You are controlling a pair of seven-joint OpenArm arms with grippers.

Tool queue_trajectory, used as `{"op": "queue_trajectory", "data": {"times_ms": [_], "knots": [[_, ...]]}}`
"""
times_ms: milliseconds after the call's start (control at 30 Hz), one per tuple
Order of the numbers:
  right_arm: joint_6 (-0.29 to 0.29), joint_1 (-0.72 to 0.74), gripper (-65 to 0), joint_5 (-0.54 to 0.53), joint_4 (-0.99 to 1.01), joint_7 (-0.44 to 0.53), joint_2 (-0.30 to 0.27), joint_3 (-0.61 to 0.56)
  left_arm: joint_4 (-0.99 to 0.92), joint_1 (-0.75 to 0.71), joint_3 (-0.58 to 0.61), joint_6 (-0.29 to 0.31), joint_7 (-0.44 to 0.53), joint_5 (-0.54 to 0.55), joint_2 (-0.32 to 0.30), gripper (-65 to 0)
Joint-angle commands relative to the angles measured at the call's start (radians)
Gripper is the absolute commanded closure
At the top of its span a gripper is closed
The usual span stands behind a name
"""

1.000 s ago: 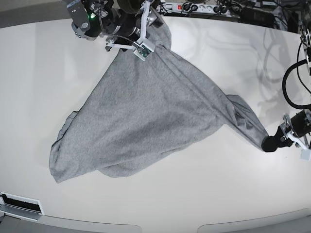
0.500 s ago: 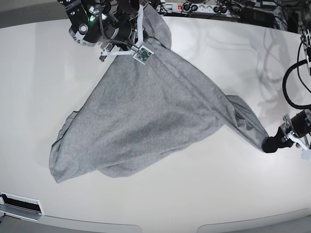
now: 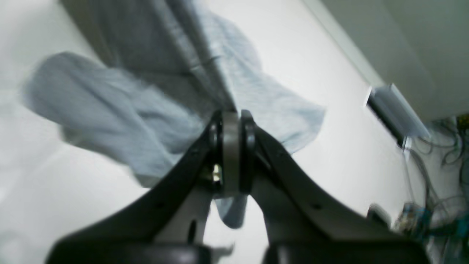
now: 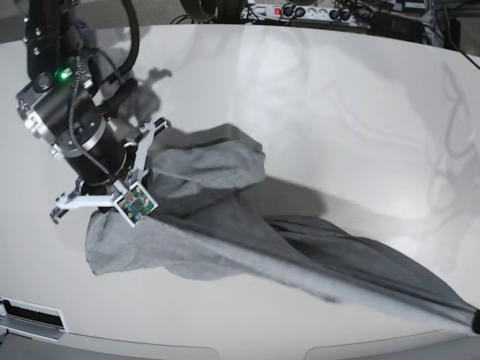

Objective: Layout the t-shirt on the table in an organized manner, then fold the t-shirt properly
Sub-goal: 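Swing the held shirt with the right gripper and drop it in a heap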

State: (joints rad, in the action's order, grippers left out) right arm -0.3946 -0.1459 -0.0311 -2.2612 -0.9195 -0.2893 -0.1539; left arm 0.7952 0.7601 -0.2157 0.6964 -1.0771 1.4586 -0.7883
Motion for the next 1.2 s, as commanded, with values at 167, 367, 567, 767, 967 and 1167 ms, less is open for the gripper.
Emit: {"op": "queue_trajectory", "data": {"times_ms": [167, 367, 567, 767, 967, 1167], "knots": [[0.04, 0.068, 0.0, 0.002, -0.014, 0.005, -0.148, 0.107, 0.013, 0.105, -0.005, 0.002, 0.036, 0.025, -0.056, 0.0], [0.064, 0.113, 0.0, 0.003, -0.014, 0.012, -0.297, 0.142, 0.013, 0.201, 0.069, 0.002, 0.037, 0.025, -0.088, 0.0], [0.145, 0.212, 0.0, 0.039, -0.014, 0.011, -0.451, 0.149, 0.013, 0.42, 0.2, 0.002, 0.037, 0.025, -0.102, 0.0], [0.143, 0.249, 0.0, -0.058, -0.012, 0.005, -0.522, 0.149, 0.013, 0.549, 0.344, 0.002, 0.02, 0.025, -0.093, 0.0], [0.082, 0.22, 0.0, -0.156, 0.01, -0.018, -0.497, 0.149, 0.013, 0.511, 0.412, 0.002, -0.098, 0.025, -0.036, 0.0], [0.085, 0.221, 0.0, -0.153, 0.085, -0.015, -0.463, 0.149, 0.013, 0.352, 0.413, 0.002, -0.204, 0.025, 0.119, 0.0]]}}
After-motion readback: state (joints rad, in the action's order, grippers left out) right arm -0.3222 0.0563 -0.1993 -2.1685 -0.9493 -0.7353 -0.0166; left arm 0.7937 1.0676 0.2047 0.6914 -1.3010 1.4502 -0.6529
